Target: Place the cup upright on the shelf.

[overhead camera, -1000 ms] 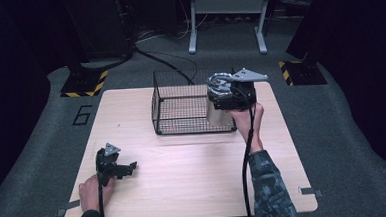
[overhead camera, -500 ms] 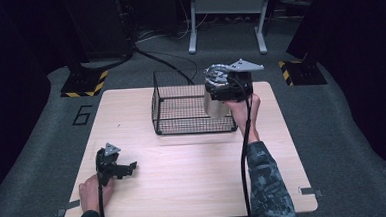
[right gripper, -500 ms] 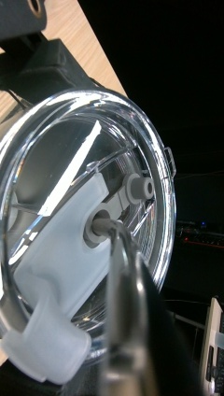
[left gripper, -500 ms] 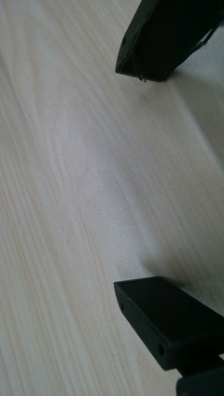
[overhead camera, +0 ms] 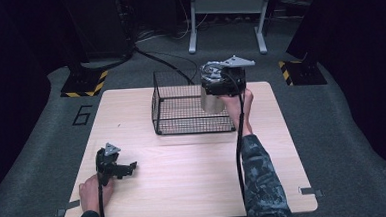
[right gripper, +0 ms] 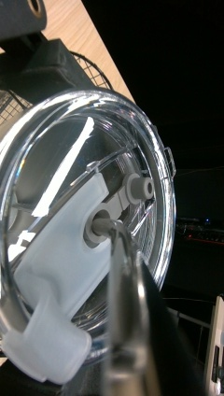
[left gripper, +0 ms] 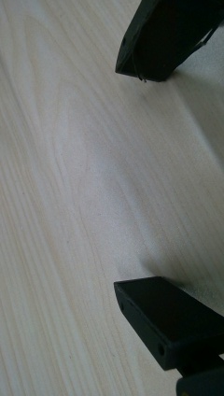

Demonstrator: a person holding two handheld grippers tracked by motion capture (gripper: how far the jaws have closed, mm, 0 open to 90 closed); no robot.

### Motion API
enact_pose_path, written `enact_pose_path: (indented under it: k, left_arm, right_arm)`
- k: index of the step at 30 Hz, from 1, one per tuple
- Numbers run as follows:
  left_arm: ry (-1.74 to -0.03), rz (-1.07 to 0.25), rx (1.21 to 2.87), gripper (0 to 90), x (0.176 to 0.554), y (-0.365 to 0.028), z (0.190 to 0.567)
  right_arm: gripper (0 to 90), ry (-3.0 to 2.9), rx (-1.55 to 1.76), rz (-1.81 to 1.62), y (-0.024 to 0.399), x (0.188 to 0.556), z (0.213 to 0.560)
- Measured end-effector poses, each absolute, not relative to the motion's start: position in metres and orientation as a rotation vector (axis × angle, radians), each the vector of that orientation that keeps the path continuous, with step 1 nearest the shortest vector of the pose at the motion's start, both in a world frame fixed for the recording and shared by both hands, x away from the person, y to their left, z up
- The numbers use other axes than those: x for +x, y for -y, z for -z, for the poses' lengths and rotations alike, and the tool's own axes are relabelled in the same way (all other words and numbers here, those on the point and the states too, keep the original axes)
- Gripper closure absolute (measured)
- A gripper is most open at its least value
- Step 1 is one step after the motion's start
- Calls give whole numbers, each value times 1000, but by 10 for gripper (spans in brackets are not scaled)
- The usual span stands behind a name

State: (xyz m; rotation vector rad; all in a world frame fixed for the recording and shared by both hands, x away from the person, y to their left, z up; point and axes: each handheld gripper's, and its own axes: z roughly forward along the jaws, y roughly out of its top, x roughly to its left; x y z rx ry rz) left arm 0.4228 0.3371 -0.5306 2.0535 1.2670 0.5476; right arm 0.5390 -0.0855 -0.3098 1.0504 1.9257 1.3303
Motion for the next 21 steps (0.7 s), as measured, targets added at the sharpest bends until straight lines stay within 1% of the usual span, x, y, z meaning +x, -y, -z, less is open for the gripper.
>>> enact_pose_path:
  k: [8,21]
  left_arm:
    - [-1267,-548,2054,0,423,-337,531]
    - [-1261,-548,2064,0,423,-338,530]
  right_arm:
    - [34,-1930,1029,-1315,79,552,318]
    - [34,-1953,1085,-1301,64,573,340]
